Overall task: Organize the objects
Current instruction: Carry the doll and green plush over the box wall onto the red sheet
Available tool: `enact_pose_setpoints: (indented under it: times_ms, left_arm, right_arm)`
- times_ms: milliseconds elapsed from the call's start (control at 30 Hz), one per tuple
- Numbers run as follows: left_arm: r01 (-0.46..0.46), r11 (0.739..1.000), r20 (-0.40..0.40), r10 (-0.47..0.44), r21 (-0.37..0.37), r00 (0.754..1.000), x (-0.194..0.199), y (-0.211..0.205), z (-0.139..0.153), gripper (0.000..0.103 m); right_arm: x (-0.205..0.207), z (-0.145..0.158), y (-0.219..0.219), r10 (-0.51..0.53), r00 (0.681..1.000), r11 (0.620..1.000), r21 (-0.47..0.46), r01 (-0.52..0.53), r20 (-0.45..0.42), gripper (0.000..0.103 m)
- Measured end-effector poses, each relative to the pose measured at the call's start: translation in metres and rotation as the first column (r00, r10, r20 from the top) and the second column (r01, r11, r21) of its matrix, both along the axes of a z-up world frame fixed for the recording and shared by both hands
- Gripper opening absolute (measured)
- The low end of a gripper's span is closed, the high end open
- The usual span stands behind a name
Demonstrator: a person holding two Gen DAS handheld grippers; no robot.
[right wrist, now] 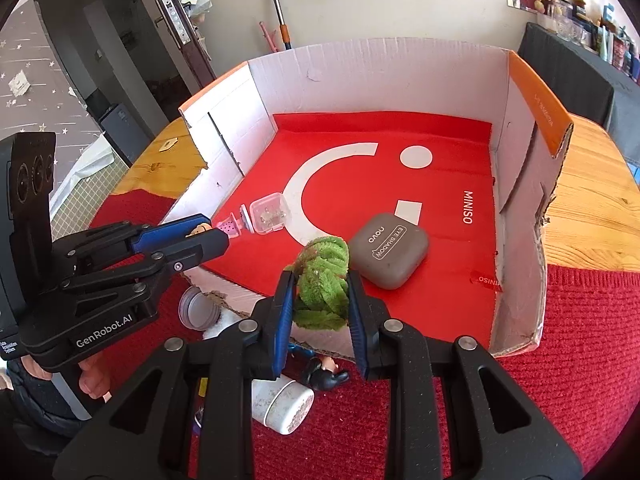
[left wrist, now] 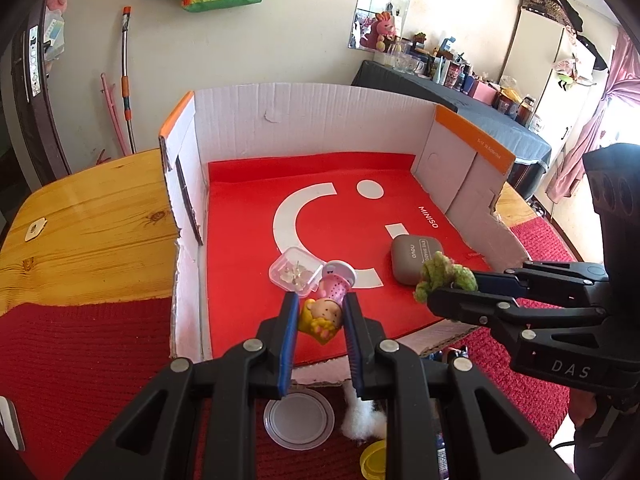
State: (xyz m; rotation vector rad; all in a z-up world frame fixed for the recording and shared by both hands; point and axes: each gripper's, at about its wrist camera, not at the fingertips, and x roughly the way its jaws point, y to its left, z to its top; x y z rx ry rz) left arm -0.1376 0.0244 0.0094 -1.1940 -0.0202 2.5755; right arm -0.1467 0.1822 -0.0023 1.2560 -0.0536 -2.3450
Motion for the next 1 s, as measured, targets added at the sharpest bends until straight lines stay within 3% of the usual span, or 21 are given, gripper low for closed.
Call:
enact_pose_setpoints:
  times_ms: [633,1000]
  left_arm:
    - [0.023,0.999,0.07,-0.022,-0.023,0.997,-0.018,0.003,-0.018,0.023]
    - [0.017,0.999,0.084,-0.014,-0.035,0.996,-0.028,0.001,-0.021,0.023]
  right_arm:
    - [-0.023,-0.017,-0.007,0.03,0.995,0.996,0.08,-0.038,0.099,0.024]
    - [-0.034,-0.01,0.001,-0.006,0.995,0.995,0.095,-0.004,0.103,0.024]
